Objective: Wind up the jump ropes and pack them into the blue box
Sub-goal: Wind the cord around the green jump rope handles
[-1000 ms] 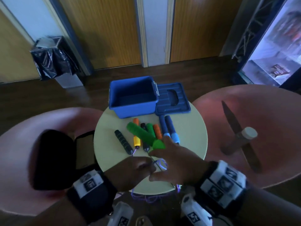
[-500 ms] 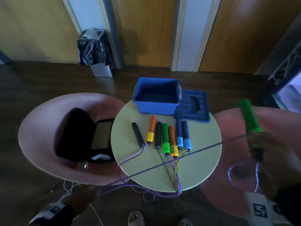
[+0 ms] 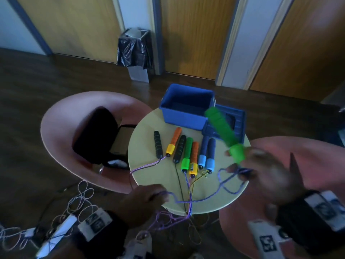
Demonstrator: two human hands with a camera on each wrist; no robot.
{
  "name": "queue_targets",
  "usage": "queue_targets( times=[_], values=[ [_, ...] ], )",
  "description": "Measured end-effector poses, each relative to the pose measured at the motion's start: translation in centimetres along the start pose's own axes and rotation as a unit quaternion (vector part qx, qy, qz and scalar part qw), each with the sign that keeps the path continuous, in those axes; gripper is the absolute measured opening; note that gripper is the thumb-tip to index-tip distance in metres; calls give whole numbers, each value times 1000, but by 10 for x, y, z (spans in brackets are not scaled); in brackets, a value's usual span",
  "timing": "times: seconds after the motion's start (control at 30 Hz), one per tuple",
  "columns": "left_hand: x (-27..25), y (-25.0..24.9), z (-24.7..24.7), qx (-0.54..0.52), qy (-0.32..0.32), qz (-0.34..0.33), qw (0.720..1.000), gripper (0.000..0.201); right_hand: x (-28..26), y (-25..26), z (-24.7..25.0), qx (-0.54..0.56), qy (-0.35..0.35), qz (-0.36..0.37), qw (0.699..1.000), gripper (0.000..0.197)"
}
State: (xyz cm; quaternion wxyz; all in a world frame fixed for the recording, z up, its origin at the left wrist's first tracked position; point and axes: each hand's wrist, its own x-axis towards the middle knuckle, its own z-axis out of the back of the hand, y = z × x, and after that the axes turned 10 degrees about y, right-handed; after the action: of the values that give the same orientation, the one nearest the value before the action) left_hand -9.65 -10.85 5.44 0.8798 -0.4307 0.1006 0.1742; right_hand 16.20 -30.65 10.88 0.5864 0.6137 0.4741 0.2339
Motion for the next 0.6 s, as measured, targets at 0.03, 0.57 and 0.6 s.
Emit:
queue_targets(
  times=[0.03,0.57,0.6],
  values=[
    [8,-22,1,-6,4,-35,999,24,4,0,-16,-33,47,-4,998,58],
    [-11,1,-4,28,-57,1,998,34,-33,-23,22,108,165,-64,978,48],
    [-13,2,-5,25,-49,-1,998,32,-35,-23,28,118,127,-51,984,51]
  ],
)
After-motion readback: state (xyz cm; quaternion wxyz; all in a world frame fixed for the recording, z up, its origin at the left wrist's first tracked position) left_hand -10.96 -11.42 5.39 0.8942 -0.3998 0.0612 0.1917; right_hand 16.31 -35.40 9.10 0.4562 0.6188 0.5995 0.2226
